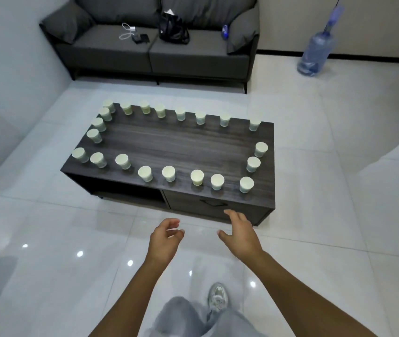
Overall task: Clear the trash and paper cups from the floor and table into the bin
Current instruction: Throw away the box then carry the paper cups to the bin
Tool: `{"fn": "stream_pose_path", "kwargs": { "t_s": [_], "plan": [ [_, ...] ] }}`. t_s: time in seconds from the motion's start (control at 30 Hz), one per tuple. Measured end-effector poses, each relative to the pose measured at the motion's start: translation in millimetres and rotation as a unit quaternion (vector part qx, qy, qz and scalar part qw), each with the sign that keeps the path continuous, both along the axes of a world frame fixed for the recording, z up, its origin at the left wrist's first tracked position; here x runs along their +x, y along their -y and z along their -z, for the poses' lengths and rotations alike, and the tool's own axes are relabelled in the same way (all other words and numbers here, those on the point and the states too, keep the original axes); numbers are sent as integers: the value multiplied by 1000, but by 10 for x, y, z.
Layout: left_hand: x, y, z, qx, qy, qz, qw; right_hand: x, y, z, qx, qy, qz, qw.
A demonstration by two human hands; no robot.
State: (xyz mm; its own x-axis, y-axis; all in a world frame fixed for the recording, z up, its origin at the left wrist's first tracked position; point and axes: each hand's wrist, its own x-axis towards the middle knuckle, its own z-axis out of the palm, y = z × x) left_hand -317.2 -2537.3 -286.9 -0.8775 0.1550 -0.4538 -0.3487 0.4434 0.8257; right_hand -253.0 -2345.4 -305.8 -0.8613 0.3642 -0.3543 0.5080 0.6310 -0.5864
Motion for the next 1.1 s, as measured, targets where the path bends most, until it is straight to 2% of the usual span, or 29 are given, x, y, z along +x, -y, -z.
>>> {"fn": "stream_pose_path", "kwargs": {
  "t_s": [0.23,0.6,0.77,0.97,1.1],
  "plan": [
    [-902,-324,186,-6,35,4,999,-859,-304,173,-6,31,5,999],
    [-2605,-889,626,-30,77,96,992,-2196,-713,516,-14,97,103,990],
    [-3027,-1097,826,-51,89,112,988,-2513,-876,787,-7,135,111,985],
    [-3318,-1413,1310,-73,110,112,985,-2860,-1131,1417,-4,179,88,980],
    [-3416,-1569,1769,-147,42,200,968,-3095,-1211,1902,13,212,60,975]
  ]
}}
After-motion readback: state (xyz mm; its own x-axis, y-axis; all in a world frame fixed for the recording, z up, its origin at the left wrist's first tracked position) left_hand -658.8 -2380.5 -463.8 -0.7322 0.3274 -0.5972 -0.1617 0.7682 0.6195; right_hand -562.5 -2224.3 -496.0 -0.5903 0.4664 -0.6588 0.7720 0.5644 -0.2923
